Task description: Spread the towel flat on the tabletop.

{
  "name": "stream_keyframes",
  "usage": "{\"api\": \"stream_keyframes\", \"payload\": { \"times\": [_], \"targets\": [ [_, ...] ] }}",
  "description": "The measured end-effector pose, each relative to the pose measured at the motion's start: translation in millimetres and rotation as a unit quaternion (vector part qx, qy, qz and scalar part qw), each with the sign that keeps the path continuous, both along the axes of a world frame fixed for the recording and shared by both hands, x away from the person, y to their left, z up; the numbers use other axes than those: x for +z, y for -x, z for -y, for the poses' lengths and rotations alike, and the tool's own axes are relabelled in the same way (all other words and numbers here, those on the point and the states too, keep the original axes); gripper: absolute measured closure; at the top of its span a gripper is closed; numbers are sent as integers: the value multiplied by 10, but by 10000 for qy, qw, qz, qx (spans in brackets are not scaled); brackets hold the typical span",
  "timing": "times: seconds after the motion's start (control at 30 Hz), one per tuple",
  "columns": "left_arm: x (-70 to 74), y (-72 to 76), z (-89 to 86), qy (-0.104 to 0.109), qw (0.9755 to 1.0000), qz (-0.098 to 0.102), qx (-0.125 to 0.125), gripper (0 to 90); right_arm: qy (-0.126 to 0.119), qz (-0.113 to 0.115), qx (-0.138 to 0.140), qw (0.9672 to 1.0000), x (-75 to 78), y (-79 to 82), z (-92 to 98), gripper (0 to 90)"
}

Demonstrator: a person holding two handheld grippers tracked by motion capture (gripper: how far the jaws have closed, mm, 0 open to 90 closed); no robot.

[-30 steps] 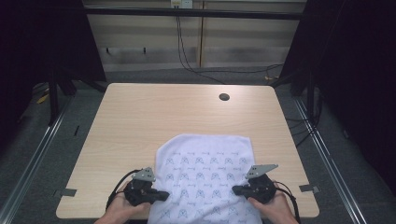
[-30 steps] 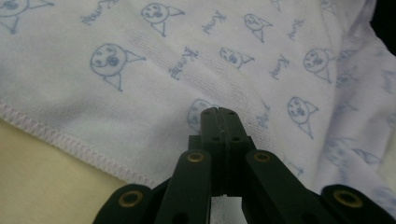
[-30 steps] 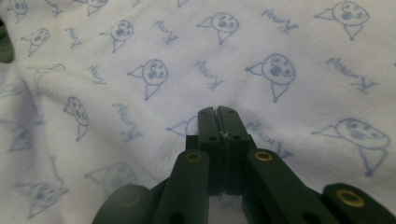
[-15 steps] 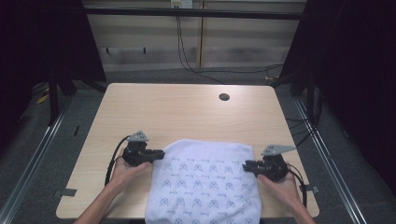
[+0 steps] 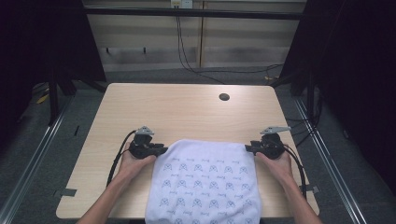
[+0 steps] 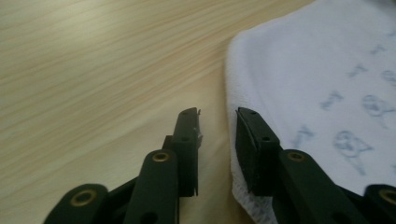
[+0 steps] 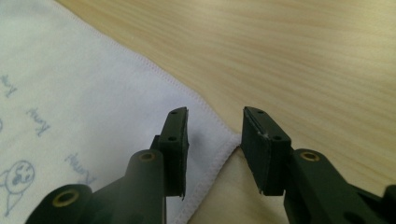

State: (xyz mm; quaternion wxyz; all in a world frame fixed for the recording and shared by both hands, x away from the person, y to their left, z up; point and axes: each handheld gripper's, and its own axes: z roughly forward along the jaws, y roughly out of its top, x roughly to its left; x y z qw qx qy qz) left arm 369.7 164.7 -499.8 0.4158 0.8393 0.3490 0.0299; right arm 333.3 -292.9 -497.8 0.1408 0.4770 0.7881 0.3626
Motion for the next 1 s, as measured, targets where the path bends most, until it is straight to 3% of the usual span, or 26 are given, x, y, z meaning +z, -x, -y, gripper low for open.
{"api": "stream_keyframes", "payload": {
  "times": [0.07,0.17,0.3,0.37,0.43,0.47,0.53,0.6,0.67,0.77,0.8,0.87,0.93,1.0],
  "targets": [
    [39,81,80,-202,9994,153,-213,648,66,-4,19,10000,-10,14,-15,601],
    [18,140,159,-391,9984,204,-341,604,110,-12,52,9999,-30,24,-42,594],
    [18,145,179,-311,9985,217,-403,564,178,-5,108,9998,-47,28,-90,609],
    [-6,151,198,-268,9981,160,-524,565,229,4,133,9996,-45,38,-103,656],
    [-7,160,225,-197,9972,143,-701,625,200,6,173,9997,-46,37,-108,745],
    [3,159,227,-130,9965,107,-823,727,140,-57,188,9997,-45,44,-118,820],
    [15,159,223,-14,9954,58,-954,865,87,-76,208,9997,-44,49,-132,848],
    [42,150,196,3,9965,161,-819,900,105,-80,208,9997,-33,48,-133,856],
    [96,105,104,151,9979,239,-576,900,42,-47,176,9998,-21,47,-120,861],
    [200,12,-142,373,9983,445,-5,900,-16,-1,155,9999,0,45,-87,863],
    [200,-15,-197,463,9981,396,107,900,-55,-5,88,9999,13,46,-68,862],
    [158,-47,-233,420,9988,237,100,900,-84,-15,91,9999,11,42,-55,862],
    [65,-42,-172,325,9994,74,90,781,-36,-11,124,9999,8,45,-58,862],
    [-2,-21,-57,176,9997,10,-160,718,-23,-37,146,9999,4,51,-65,862]
  ]
}}
